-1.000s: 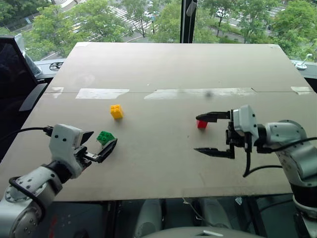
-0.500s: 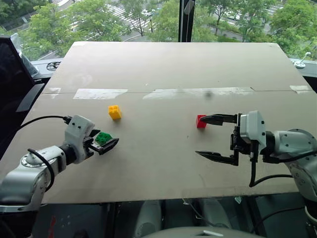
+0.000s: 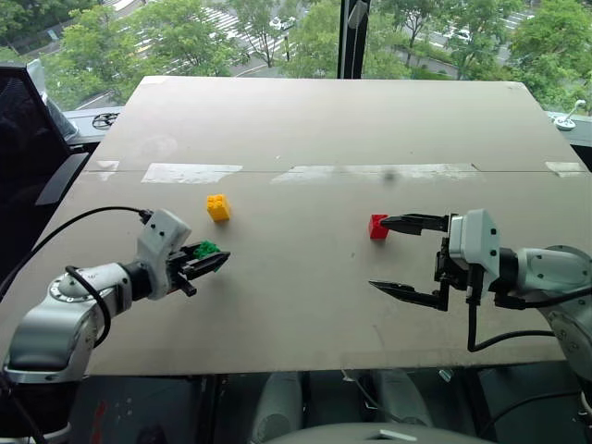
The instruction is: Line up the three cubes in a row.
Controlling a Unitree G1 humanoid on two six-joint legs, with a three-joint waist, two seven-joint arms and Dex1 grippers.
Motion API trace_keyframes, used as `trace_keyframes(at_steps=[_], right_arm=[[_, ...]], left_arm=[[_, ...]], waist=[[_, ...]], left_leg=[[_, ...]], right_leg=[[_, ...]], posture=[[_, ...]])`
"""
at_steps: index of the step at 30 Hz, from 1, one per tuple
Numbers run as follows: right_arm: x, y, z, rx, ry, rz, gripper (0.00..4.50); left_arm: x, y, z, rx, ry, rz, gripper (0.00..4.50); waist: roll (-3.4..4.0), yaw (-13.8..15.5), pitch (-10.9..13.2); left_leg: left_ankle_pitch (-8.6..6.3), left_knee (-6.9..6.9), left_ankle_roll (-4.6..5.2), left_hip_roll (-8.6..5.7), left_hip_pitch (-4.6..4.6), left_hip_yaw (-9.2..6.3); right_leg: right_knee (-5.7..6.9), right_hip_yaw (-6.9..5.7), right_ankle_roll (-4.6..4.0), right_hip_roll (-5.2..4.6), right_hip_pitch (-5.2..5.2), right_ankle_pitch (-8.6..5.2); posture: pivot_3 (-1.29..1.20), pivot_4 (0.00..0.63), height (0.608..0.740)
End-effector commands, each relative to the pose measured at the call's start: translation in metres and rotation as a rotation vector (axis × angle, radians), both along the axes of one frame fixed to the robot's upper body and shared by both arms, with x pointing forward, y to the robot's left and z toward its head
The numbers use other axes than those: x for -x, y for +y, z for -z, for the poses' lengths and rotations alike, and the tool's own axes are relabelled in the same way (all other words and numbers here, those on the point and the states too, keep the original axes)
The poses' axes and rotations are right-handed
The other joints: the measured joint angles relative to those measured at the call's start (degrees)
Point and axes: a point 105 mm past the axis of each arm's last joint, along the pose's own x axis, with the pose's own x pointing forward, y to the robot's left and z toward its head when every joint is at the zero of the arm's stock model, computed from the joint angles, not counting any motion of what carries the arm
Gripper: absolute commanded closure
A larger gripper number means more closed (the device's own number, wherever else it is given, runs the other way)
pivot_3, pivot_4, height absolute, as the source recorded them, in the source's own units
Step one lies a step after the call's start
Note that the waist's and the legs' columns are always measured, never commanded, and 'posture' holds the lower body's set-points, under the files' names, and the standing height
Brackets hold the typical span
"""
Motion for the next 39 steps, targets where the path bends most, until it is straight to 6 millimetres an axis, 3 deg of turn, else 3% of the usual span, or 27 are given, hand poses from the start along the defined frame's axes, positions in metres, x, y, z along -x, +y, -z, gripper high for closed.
trace_keyframes(at_steps=[1,8,17,28,39], right_arm=[[0.002,-0.004,-0.013,-0.009,-0.075,0.034,0.0],[0.001,-0.014,-0.015,0.019,-0.104,0.108,0.0],[0.003,-0.036,-0.005,0.032,-0.024,0.26,0.0],[0.008,-0.058,0.005,0.068,0.034,0.359,0.0],[0.013,-0.052,0.004,0.06,0.023,0.368,0.0]], left_arm=[[-0.004,-0.037,-0.022,-0.009,-0.049,0.255,3.19],[-0.053,-0.083,-0.012,-0.112,-0.059,0.493,3.19],[-0.079,-0.122,-0.002,-0.152,-0.091,0.696,3.19],[-0.09,-0.133,0.009,-0.233,-0.12,0.728,3.19],[-0.094,-0.142,0.012,-0.235,-0.123,0.75,3.19]], waist=[[-0.02,-0.09,-0.01],[-0.02,-0.4,-0.02],[-0.14,-0.36,0.02],[-0.17,-0.34,0.03],[-0.18,-0.34,0.03]], left_leg=[[0.0,0.01,0.0,-0.04,0.0,0.0],[0.01,0.03,0.02,-0.24,0.01,0.23],[0.01,0.08,0.04,-0.23,-0.07,0.22],[0.01,0.11,0.06,-0.22,-0.07,0.0],[0.01,0.14,0.06,-0.22,-0.08,-0.08]], right_leg=[[0.0,0.0,0.03,0.0,0.02,-0.02],[0.0,0.06,0.06,0.17,0.08,-0.03],[0.01,0.14,-0.01,0.25,0.06,0.02],[0.05,0.12,0.11,0.25,0.07,-0.04],[0.04,0.13,0.13,0.24,0.08,-0.04]], posture=[[0.0,0.15,0.74],[0.0,0.15,0.74],[0.0,0.15,0.74],[0.0,0.15,0.74],[0.0,0.15,0.74]])
